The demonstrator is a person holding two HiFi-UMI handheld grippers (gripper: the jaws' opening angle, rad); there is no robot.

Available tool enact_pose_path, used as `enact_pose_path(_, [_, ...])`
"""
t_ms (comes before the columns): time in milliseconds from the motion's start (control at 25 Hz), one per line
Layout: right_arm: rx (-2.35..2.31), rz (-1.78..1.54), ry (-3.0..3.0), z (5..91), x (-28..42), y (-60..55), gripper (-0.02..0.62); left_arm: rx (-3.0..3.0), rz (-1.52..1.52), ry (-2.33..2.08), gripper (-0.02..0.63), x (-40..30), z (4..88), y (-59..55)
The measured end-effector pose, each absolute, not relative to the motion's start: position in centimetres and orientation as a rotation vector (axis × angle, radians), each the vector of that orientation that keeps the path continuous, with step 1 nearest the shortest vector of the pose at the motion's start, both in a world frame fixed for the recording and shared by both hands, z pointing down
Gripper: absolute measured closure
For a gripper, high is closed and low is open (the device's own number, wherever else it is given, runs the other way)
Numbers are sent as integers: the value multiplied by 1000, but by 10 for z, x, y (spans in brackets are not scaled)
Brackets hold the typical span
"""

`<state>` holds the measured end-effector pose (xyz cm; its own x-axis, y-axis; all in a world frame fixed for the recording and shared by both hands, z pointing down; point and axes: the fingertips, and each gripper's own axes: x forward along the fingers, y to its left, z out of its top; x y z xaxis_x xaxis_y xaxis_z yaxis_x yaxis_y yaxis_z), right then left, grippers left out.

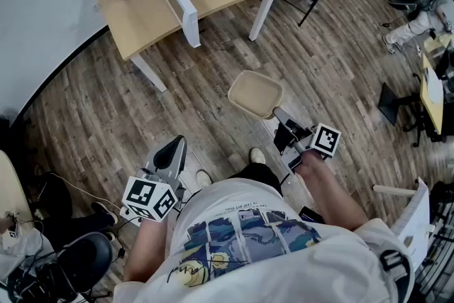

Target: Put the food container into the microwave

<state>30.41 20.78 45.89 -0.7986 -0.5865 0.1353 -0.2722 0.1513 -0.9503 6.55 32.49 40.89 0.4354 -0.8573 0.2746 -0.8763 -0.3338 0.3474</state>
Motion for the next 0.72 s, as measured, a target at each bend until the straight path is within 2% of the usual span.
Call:
enact_pose_path(400, [-960,-1580,2129,439,268,217,571,2279,21,-1381,600,2,416,345])
enact_pose_path(720, [-952,-1560,2092,437,240,144,572,2285,29,-1335,600,-20,425,277])
